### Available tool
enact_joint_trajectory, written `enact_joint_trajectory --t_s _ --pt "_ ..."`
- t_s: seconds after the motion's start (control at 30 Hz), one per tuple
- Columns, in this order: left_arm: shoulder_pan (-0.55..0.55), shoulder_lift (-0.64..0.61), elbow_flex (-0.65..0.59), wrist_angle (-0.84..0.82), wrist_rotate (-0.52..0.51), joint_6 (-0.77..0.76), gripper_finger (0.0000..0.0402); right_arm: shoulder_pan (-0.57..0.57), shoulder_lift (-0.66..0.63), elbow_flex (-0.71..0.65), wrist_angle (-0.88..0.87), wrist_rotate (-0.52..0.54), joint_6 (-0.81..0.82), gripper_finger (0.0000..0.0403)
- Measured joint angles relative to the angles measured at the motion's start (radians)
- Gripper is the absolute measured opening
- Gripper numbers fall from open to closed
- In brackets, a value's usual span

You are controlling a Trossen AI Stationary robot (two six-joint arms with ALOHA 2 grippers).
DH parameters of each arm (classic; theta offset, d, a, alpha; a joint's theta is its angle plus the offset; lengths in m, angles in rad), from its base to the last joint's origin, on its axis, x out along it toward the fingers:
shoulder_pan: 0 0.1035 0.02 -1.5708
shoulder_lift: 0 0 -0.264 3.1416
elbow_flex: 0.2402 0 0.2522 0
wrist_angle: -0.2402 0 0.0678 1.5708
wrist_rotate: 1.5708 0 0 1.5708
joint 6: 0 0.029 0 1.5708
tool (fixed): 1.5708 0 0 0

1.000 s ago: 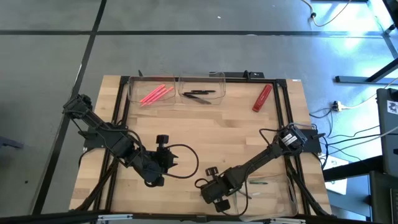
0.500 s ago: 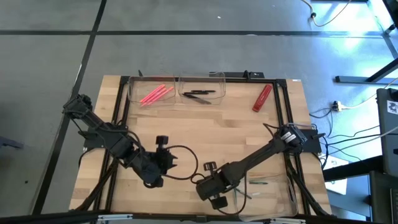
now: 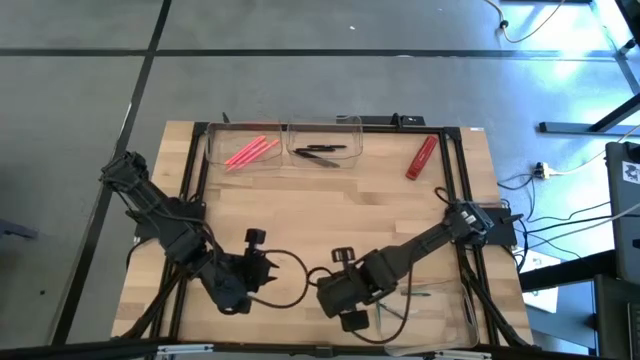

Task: Sort crayons/erasers/pens/pencils in bins
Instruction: Put the green crayon into the bottom transparent bin

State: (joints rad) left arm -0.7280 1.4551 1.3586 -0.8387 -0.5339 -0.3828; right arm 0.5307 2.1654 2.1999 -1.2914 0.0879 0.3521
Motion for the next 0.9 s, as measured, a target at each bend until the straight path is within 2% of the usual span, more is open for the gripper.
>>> enact_joint_trajectory --t_s 0.2,0.3,0.47,0.73,0.9 --pt "-0.028 0.0 0.0 0.0 0.0 -0.001 0.0105 0.049 0.0 0.121 -0.165 0.002 0.121 0.0032" --pt "-0.033 0.0 0.0 0.0 0.0 0.0 0.0105 0.085 -0.009 0.157 -0.204 0.042 0.203 0.0032" --pt "-0.033 0.0 0.0 0.001 -0.001 0.0 0.0105 0.151 -0.058 0.138 -0.291 0.052 0.383 0.0032" --pt "-0.033 0.0 0.0 0.017 -0.001 0.001 0.0105 0.26 -0.076 0.113 -0.279 0.097 0.517 0.0032" --pt "-0.033 0.0 0.0 0.019 -0.001 0.001 0.0105 0.318 -0.109 -0.009 -0.277 0.086 0.667 0.0032"
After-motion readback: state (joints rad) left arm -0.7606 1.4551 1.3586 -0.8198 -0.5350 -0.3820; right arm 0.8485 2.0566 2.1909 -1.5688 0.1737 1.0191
